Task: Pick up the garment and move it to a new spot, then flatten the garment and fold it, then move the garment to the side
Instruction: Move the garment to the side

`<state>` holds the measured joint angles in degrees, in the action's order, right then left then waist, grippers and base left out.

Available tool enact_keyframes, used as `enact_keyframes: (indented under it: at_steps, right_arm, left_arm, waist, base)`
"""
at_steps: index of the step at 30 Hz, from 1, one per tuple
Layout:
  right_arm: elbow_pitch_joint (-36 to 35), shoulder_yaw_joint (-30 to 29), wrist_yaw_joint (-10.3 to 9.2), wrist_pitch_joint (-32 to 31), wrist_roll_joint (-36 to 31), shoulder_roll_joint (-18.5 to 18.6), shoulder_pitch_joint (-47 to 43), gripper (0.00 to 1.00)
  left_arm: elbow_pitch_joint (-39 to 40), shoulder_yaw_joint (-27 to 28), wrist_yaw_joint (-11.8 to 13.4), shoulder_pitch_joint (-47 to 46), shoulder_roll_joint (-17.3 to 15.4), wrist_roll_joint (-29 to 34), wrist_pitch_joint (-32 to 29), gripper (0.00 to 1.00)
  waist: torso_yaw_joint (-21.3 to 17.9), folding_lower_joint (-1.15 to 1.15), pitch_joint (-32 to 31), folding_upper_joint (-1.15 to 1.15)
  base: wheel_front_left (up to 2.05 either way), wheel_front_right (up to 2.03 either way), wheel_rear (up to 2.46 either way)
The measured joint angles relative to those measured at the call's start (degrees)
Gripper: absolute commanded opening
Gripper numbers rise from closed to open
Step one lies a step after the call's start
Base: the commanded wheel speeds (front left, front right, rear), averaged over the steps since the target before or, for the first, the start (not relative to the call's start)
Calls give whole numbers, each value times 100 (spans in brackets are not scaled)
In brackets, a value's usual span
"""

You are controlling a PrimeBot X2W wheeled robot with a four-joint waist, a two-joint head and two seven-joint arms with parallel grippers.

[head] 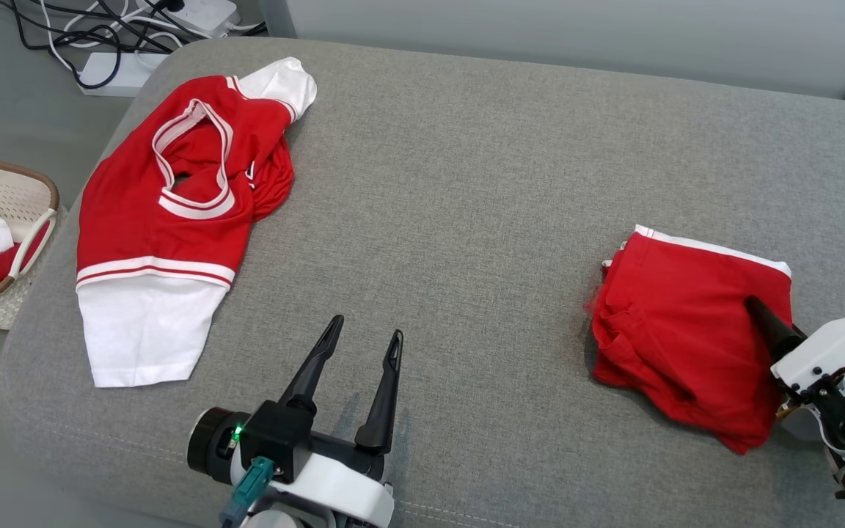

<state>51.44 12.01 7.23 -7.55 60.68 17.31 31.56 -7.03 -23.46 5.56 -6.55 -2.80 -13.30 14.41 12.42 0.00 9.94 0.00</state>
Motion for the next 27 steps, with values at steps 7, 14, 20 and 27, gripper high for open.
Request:
enact_keyframes:
  at_steps: [7,14,20,27]
  right_arm:
    - [116,361,0,-24,35,49,74,0]
    - [-242,1098,0,867,-569,189,77,0]
    - [-266,1707,0,1428,-982,230,78,0]
    - [-23,2012,0,1694,-982,136,80,0]
  left_arm:
    - [-47,-40,-1,-1,1,-1,0,100]
    - [-13,22,4,2,1,-43,0,100]
    - [10,23,3,31,1,-42,0,100]
    - [24,18,2,44,-1,-42,0,100]
  waist:
    - [17,0,-42,0]
    - [-34,0,-192,0]
    - [-152,0,-439,0]
    - [-323,0,-662,0]
  base:
    - [0,0,0]
    - [0,0,0]
    - [0,0,0]
    - [0,0,0]
